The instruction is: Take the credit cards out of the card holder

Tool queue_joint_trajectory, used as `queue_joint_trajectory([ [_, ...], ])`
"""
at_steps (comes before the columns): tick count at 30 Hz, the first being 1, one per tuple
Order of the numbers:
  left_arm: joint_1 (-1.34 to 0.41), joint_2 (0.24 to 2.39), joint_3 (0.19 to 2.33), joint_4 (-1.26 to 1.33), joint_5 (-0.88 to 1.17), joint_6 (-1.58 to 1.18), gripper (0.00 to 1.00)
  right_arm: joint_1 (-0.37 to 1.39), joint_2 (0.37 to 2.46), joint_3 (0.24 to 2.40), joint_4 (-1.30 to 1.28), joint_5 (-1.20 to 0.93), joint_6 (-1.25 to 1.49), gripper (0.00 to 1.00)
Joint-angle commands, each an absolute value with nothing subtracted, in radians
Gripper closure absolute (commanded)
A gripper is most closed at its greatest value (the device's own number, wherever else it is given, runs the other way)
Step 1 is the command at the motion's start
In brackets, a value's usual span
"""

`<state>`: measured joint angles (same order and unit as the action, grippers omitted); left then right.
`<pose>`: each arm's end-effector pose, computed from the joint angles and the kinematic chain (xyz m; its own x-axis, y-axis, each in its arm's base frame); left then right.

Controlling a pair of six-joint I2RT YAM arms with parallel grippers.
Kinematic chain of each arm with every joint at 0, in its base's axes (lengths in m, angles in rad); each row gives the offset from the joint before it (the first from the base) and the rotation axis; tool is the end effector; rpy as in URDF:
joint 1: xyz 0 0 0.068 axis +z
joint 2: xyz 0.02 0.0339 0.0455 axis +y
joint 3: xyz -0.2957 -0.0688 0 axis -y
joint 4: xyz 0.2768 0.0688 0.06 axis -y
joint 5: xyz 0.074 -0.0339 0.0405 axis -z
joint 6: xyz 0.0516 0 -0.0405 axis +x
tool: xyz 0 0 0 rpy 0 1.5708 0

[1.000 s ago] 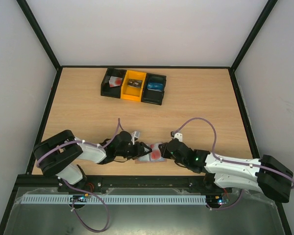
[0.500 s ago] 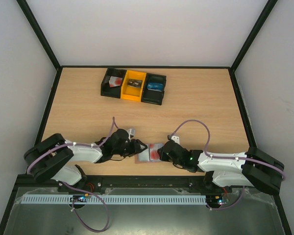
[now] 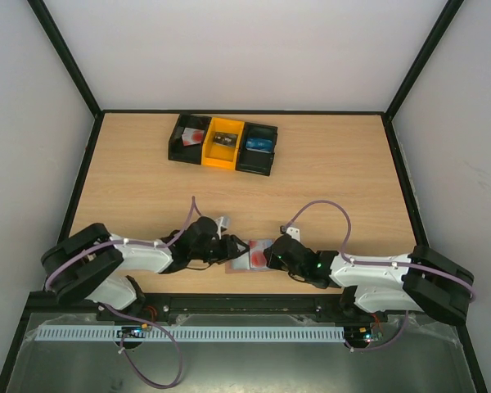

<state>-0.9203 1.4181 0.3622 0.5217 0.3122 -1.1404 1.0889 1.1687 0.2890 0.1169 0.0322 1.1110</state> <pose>0.1506 -0.2241 0.1317 -0.9624 -0.1635 -0.2170 0.1026 0.5209 -0.8474 0.1024 0.1922 0.1238 -0.9261 0.1619 -0.3407 -0.1013 0.7634 0.6380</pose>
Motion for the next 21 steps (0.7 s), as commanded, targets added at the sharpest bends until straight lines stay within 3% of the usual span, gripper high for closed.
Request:
queue_joint_trajectory([
  [1,-0.927,1.484,0.371,0.595,0.318,-1.156,0.53,1.096,1.164,0.303,0.075,0.062,1.116,0.86],
  [21,-0.936,1.606,0.372,0.736,0.325,-1.177,0.67,1.095,1.188,0.244,0.126,0.038,1.131,0.87],
])
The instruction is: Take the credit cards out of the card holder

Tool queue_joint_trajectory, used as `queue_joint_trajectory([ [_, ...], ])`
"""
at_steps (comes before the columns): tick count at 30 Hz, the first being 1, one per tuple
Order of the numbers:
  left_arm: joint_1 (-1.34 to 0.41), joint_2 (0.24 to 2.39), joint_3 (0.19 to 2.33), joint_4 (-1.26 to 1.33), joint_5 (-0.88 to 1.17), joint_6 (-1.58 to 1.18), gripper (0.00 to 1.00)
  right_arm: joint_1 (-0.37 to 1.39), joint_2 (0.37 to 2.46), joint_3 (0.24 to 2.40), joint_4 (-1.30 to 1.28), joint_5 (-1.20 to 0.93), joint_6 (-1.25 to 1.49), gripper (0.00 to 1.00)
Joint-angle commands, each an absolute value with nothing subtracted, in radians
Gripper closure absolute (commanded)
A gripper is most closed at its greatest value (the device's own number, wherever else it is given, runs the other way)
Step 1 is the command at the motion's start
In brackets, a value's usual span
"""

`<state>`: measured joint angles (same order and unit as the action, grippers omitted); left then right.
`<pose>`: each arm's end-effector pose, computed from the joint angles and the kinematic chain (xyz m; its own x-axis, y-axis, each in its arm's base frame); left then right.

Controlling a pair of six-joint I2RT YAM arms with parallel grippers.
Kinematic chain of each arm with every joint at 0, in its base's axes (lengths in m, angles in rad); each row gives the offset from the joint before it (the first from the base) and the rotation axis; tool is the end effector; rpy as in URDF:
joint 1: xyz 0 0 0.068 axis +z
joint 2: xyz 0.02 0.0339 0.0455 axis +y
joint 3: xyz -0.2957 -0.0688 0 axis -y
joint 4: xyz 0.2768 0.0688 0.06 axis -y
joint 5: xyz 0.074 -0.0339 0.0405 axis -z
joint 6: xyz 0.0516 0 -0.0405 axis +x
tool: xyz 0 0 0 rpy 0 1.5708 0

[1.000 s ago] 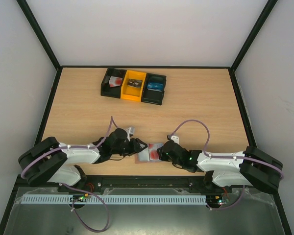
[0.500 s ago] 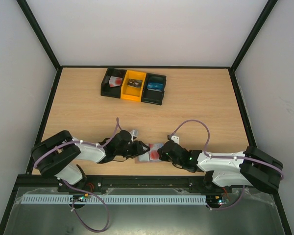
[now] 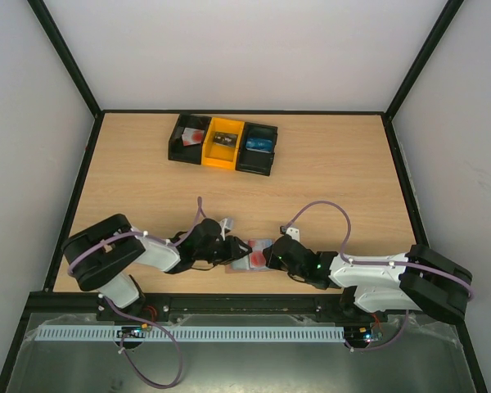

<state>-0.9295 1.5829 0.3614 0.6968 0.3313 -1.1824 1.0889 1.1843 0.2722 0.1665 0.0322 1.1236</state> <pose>0.1546 -0.2352 0.1081 -0.9707 -0.1628 -0.1769 0.0734 0.5003 -0.8627 0.1024 0.1921 0.1200 -0.9246 0.1766 -0.3374 -0.0948 0.7514 0.6530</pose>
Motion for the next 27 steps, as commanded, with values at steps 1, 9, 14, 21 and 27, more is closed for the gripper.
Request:
queue_joint_trajectory([
  [1,-0.936,1.614,0.375,0.736,0.325,-1.178,0.67,1.095,1.19,0.244,0.127,0.038,1.131,0.87],
  [9,-0.94,1.669,0.37,0.847,0.339,-1.211,0.74,1.095,1.187,0.241,0.128,0.038,1.133,0.88],
  [14,-0.939,1.661,0.327,0.924,0.348,-1.241,0.94,1.096,1.176,0.23,0.129,0.04,1.142,0.88],
  [21,-0.94,1.604,0.302,0.898,0.328,-1.243,0.97,1.095,1.172,0.224,0.135,0.044,1.147,0.87],
  [27,-0.926,1.528,0.288,0.79,0.288,-1.214,0.97,1.095,1.152,0.229,0.123,0.05,1.149,0.87],
])
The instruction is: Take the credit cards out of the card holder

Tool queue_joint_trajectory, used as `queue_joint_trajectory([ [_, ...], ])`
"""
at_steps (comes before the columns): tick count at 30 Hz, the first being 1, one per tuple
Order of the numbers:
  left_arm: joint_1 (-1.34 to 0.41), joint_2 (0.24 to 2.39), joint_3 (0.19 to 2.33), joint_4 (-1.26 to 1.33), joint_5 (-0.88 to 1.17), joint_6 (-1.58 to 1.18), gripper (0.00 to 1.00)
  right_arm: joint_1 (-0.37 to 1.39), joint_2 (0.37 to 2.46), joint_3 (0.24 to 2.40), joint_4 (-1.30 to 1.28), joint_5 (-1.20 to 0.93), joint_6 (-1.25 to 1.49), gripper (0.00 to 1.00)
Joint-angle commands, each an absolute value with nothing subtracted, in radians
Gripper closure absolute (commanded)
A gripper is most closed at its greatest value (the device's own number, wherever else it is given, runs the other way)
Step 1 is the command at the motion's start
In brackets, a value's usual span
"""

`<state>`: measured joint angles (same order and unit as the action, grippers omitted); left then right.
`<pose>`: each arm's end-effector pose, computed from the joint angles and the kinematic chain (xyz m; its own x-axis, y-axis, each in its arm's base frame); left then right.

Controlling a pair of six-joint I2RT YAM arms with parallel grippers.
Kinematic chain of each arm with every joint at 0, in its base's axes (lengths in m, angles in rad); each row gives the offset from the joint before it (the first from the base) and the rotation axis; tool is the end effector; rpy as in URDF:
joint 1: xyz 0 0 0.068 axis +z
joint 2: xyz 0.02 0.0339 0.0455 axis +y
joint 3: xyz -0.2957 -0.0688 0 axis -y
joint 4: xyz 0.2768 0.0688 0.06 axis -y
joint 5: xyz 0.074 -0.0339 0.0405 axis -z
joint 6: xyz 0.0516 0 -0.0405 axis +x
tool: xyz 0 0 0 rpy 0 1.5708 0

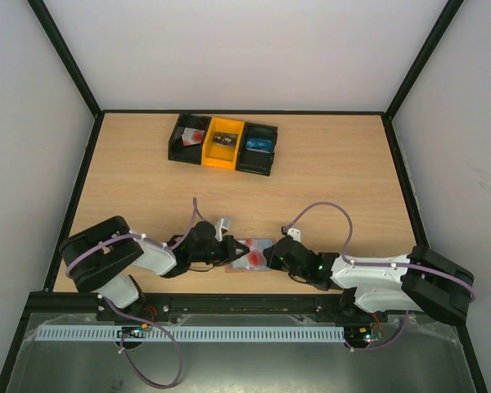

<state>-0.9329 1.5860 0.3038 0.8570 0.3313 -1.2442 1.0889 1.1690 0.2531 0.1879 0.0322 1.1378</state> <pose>0.1489 -0.2290 0.1102 -0.9654 -0.2016 -0.1652 0.0677 0.4182 -0.9058 0.1008 0.1891 0.1191 -0.9232 0.1924 -0.3327 -0.0870 0.7385 0.6686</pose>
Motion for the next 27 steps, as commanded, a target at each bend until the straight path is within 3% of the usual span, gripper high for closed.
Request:
queue_joint_trajectory([
  [1,-0.925,1.509,0.287,0.762,0.278,-1.207,0.97,1.095,1.147,0.229,0.121,0.051,1.149,0.87],
  [11,-0.925,1.264,0.265,0.487,0.124,-1.154,0.97,1.096,1.103,0.238,0.169,0.021,1.123,0.84],
  [20,-0.925,1.039,0.219,0.458,0.087,-1.174,0.97,1.095,0.925,0.228,0.287,-0.065,1.195,0.81],
  [27,-0.927,0.818,0.191,0.481,0.069,-1.193,0.97,1.095,0.795,0.179,0.417,-0.08,1.289,0.68],
])
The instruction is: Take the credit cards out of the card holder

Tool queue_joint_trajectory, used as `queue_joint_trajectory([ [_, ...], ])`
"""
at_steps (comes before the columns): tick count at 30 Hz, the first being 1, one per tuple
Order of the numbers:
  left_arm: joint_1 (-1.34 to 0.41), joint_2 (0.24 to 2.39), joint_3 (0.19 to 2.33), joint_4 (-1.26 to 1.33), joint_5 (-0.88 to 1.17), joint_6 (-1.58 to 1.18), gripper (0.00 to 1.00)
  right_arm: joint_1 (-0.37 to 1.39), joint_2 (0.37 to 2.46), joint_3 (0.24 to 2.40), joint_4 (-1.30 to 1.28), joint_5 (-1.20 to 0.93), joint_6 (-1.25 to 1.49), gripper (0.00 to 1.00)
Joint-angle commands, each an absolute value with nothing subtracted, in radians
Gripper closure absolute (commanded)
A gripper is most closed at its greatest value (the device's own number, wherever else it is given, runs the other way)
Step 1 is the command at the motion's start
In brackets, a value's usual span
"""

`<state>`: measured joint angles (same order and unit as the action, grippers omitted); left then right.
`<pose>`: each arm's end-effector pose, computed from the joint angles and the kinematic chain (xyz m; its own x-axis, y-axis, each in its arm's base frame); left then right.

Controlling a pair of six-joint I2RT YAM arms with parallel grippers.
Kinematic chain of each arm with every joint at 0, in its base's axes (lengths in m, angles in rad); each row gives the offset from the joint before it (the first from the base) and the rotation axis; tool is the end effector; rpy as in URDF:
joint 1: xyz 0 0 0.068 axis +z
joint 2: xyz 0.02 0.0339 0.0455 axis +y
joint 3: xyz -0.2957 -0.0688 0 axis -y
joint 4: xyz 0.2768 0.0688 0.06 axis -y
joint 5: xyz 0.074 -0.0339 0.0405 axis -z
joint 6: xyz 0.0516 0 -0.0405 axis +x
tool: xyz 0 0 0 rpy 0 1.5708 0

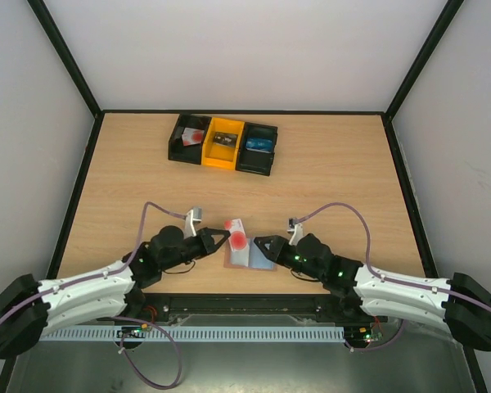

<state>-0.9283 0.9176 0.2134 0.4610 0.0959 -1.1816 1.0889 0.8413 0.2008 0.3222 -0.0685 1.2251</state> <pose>0.1229 -0.1725 0.1847 -0.8436 -0.4098 -0.3469 0.1900 0.3765 -0.9067 0.0895 0.1788 0.1774 -0.9092 0.2869 -0.3017 -0.1733 0.3981 0.9008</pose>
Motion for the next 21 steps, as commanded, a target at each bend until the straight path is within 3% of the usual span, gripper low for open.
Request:
queue_joint_trajectory([
  [1,-0.928,0.796,0.188,0.488,0.071,-1.198,0.97,1.095,0.79,0.181,0.423,-0.087,1.29,0.68],
  [13,-0.931,0.742,0.131,0.684,0.131,-1.26,0.97,1.095,0.857,0.19,0.613,-0.21,1.311,0.65],
  [21,-0.931,0.781,0.116,0.779,0.154,-1.263,0.97,1.095,0.854,0.193,0.638,-0.229,1.303,0.79],
])
